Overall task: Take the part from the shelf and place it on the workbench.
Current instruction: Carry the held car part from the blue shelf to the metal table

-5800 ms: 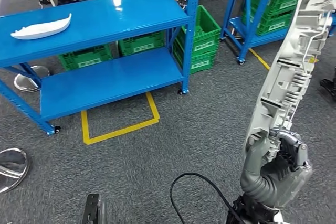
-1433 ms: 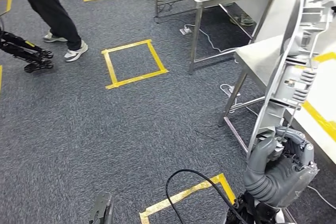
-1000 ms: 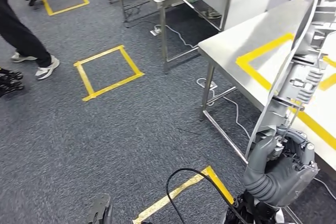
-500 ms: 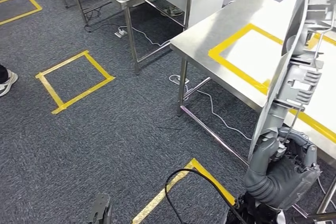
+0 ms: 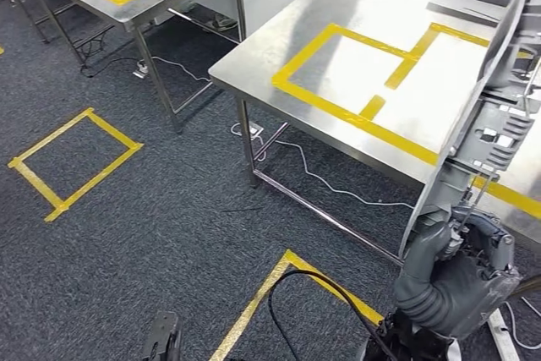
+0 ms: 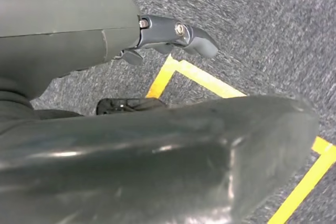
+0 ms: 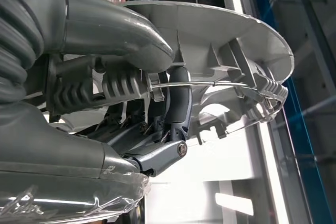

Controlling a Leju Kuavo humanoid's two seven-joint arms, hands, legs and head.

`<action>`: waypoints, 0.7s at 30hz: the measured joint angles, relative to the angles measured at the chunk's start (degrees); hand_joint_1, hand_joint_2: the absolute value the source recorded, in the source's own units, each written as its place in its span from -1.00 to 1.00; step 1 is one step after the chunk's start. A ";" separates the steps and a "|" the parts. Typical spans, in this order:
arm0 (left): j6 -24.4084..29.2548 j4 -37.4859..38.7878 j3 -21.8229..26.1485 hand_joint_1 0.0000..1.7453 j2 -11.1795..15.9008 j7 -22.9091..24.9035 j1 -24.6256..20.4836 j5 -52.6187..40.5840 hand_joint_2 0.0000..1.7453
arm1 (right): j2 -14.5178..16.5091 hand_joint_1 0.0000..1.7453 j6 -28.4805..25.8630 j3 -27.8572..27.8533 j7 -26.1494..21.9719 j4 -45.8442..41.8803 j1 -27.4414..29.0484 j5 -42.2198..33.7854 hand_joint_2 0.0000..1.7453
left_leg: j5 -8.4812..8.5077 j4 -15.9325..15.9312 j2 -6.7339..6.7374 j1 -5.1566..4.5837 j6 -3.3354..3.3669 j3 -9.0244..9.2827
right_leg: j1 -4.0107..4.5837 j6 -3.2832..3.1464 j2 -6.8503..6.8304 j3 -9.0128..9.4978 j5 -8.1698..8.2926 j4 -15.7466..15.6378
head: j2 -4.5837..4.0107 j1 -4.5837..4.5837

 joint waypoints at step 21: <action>0.44 0.00 2.14 -1.00 -0.22 -1.87 -0.39 3.55 1.00 | 0.05 1.00 -0.37 0.00 -0.37 -0.25 0.05 0.40 1.00 | 7.23 -16.04 4.10 -0.24 2.15 8.12 | 0.71 2.06 -6.42 0.40 -0.56 0.77 | 0.00 0.64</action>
